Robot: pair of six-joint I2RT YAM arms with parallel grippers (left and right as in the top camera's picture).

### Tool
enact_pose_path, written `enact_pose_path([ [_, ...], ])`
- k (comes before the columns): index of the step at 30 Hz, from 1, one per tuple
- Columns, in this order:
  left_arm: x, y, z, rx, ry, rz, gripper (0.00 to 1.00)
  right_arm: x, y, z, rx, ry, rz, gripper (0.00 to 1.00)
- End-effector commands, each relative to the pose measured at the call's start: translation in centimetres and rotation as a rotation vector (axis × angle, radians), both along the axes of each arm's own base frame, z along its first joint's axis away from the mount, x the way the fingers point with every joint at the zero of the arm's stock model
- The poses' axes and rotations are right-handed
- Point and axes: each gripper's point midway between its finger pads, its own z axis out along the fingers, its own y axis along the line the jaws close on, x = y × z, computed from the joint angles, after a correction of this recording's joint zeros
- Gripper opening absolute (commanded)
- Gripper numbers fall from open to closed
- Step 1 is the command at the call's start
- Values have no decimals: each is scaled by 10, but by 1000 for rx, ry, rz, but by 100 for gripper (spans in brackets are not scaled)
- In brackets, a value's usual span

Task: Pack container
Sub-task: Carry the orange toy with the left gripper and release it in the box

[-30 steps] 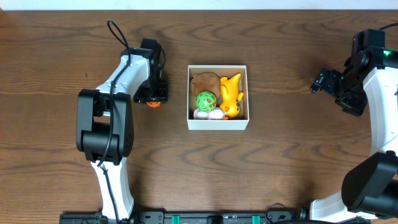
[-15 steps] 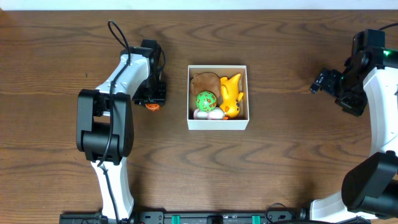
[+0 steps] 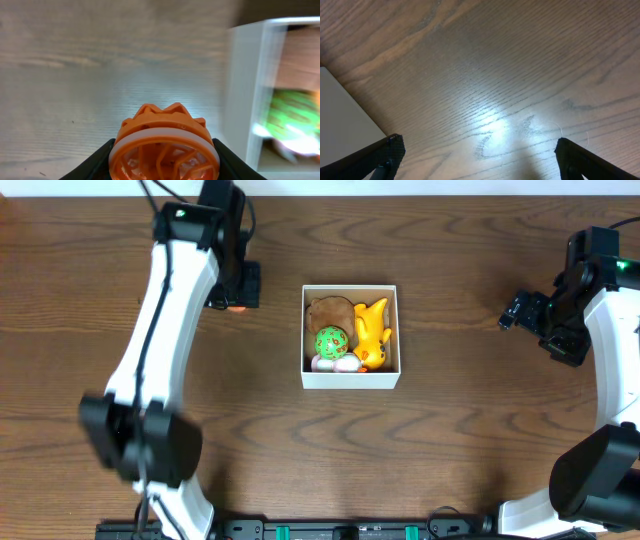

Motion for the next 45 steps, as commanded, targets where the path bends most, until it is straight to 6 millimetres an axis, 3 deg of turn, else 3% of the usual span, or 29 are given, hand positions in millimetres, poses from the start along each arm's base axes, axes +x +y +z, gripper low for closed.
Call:
enact_pose_path([
  [1, -19, -37, 41, -60, -98, -66, 31, 0, -2, 9, -17, -24, 7, 99],
  [6, -40, -102, 52, -104, -143, -195, 31, 0, -2, 9, -17, -24, 7, 99],
  [11, -54, -172, 27, -121, -144, -347, 32, 0, -2, 9, -17, -23, 7, 99],
  [14, -57, -201, 3, -117, -114, -385, 32, 0, -2, 9, -17, -23, 7, 99],
  [17, -54, -219, -26, -101, -78, -408, 32, 0, -2, 9, -17, -23, 7, 99],
  [22, -50, -231, -69, -64, -14, -422, 33, 0, -2, 9, -17, -23, 7, 99],
  [25, -49, -232, -78, -55, 1, -421, 43, 0, -2, 9, -17, -23, 7, 99],
  [27, -48, -233, -77, -57, -2, -421, 63, 0, -2, 9, -17, -23, 7, 99],
  [31, -48, -231, -61, -73, -30, -419, 90, 0, -2, 9, -17, -22, 7, 99],
  [33, -47, -227, -43, -89, -58, -411, 95, 1, -2, 9, -19, -26, 20, 99],
  [38, -43, -206, 10, -140, -157, -373, 96, 4, 1, 16, -16, -62, 63, 99],
  [41, -39, -176, 52, -141, -256, -316, 96, 12, 13, 37, 0, -169, 177, 99],
  [45, -42, -109, 119, -85, -441, -181, 96, 15, 43, 95, 30, -419, 400, 99],
])
